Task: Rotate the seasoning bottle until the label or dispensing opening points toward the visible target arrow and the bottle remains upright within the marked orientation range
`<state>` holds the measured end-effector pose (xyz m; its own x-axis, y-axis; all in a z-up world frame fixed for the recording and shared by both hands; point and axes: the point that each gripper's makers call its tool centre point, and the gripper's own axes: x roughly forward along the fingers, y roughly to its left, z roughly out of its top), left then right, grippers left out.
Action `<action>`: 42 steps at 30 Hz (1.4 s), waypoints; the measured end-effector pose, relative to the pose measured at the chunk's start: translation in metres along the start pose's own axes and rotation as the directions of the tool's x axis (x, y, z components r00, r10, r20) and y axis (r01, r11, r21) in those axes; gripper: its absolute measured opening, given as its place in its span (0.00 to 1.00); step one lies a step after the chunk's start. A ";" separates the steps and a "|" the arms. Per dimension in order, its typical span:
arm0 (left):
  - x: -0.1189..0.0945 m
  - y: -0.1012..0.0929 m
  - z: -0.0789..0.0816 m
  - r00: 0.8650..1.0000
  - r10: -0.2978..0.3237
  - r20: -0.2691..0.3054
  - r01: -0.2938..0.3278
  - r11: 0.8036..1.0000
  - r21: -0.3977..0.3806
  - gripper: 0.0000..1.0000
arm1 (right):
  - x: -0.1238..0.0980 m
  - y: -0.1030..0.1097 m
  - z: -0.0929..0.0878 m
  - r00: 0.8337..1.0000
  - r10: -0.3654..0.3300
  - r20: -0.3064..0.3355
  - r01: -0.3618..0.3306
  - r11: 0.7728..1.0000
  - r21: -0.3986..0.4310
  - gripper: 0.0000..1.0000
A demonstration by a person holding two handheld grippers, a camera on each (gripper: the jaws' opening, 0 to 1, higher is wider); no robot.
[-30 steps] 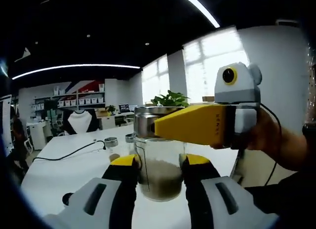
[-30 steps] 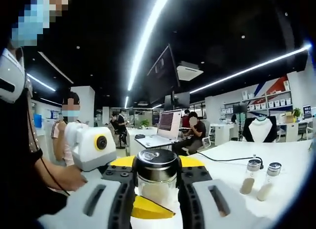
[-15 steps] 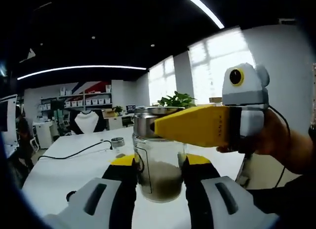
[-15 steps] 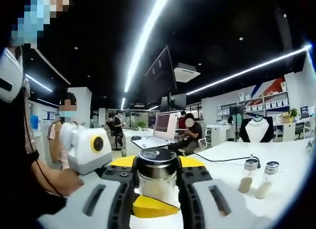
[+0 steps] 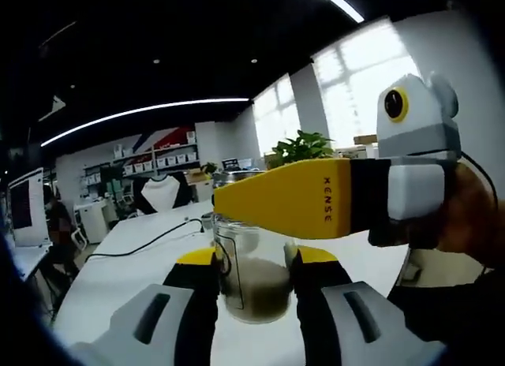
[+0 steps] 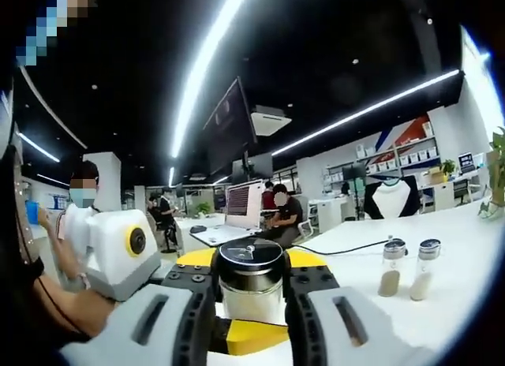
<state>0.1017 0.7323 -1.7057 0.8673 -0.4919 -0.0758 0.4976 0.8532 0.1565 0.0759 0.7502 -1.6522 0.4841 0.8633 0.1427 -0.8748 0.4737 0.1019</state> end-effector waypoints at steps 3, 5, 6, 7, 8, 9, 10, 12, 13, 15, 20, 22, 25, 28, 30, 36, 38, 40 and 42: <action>0.000 -0.005 0.001 0.999 -0.038 0.009 0.038 0.999 -0.023 0.38 | -0.003 0.002 0.000 1.000 0.024 -0.020 -0.025 0.999 -0.031 0.28; 0.001 -0.007 0.001 0.999 -0.053 0.011 0.053 0.998 -0.025 0.38 | -0.005 0.003 0.000 0.998 0.045 -0.033 -0.047 0.998 -0.048 0.28; 0.001 -0.009 0.002 0.998 -0.068 0.015 0.068 0.997 -0.030 0.38 | -0.006 0.003 0.001 0.998 0.053 -0.036 -0.055 0.997 -0.051 0.28; 0.001 -0.010 0.002 0.997 -0.077 0.015 0.077 0.996 -0.034 0.38 | -0.007 0.004 0.001 0.997 0.070 -0.041 -0.072 0.996 -0.052 0.28; 0.001 -0.012 0.002 0.996 -0.089 0.015 0.089 0.995 -0.037 0.38 | -0.008 0.004 0.000 0.995 0.087 -0.047 -0.089 0.995 -0.055 0.28; 0.001 -0.014 0.002 0.995 -0.099 0.017 0.100 0.994 -0.040 0.38 | -0.010 0.005 -0.001 0.993 0.107 -0.054 -0.110 0.992 -0.053 0.28; 0.001 -0.016 0.002 0.994 -0.109 0.018 0.109 0.993 -0.045 0.38 | -0.011 0.005 -0.001 0.991 0.122 -0.057 -0.125 0.991 -0.051 0.28; 0.001 -0.019 0.000 0.993 -0.121 0.017 0.121 0.992 -0.044 0.38 | -0.014 0.004 -0.003 0.987 0.148 -0.062 -0.150 0.988 -0.030 0.28; 0.002 -0.020 0.000 0.992 -0.126 0.017 0.126 0.991 -0.040 0.38 | -0.016 0.003 -0.003 0.985 0.163 -0.059 -0.164 0.986 -0.024 0.28; 0.002 -0.023 0.000 0.990 -0.141 0.015 0.141 0.990 -0.026 0.38 | -0.019 0.003 -0.003 0.982 0.179 -0.054 -0.180 0.983 -0.019 0.28; 0.003 -0.029 0.003 0.986 -0.162 0.027 0.162 0.987 -0.004 0.37 | -0.026 0.004 0.000 0.972 0.233 -0.029 -0.233 0.972 -0.028 0.28; 0.004 -0.029 0.005 0.988 -0.152 0.032 0.152 0.988 0.010 0.37 | -0.025 0.005 0.001 0.972 0.234 -0.024 -0.234 0.972 -0.035 0.29; 0.005 -0.025 0.004 0.992 -0.122 0.034 0.123 0.992 -0.016 0.37 | -0.022 0.003 0.001 0.978 0.206 -0.017 -0.207 0.978 -0.020 0.29; 0.007 -0.008 -0.003 1.000 -0.028 -0.001 0.028 1.000 0.001 0.37 | -0.015 -0.004 -0.005 0.993 0.115 -0.034 -0.115 0.993 0.003 0.29; 0.007 -0.003 -0.004 1.000 -0.008 -0.006 0.008 1.000 -0.023 0.37 | -0.009 -0.001 -0.007 0.996 0.086 -0.034 -0.085 0.996 0.006 0.30; 0.005 0.005 -0.006 0.999 0.040 -0.014 -0.040 0.999 -0.018 0.37 | 0.004 -0.002 -0.010 0.998 -0.015 -0.066 0.011 0.998 -0.056 0.31; 0.004 0.006 -0.006 0.999 0.050 -0.015 -0.050 0.999 -0.018 0.37 | 0.007 -0.003 -0.010 0.997 -0.033 -0.066 0.028 0.997 -0.067 0.30; 0.004 0.007 -0.006 0.998 0.054 -0.016 -0.054 0.998 -0.018 0.37 | 0.007 -0.005 -0.009 0.997 -0.044 -0.060 0.040 0.997 -0.065 0.30; 0.004 0.006 -0.007 0.999 0.051 -0.018 -0.051 0.999 -0.018 0.37 | 0.006 -0.008 -0.010 0.998 -0.039 -0.052 0.037 0.999 -0.034 0.29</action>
<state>0.1083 0.7370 -1.7117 0.8916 -0.4445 -0.0859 0.4526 0.8802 0.1428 0.0861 0.7534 -1.6616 0.5160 0.8521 0.0871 -0.8564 0.5111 0.0734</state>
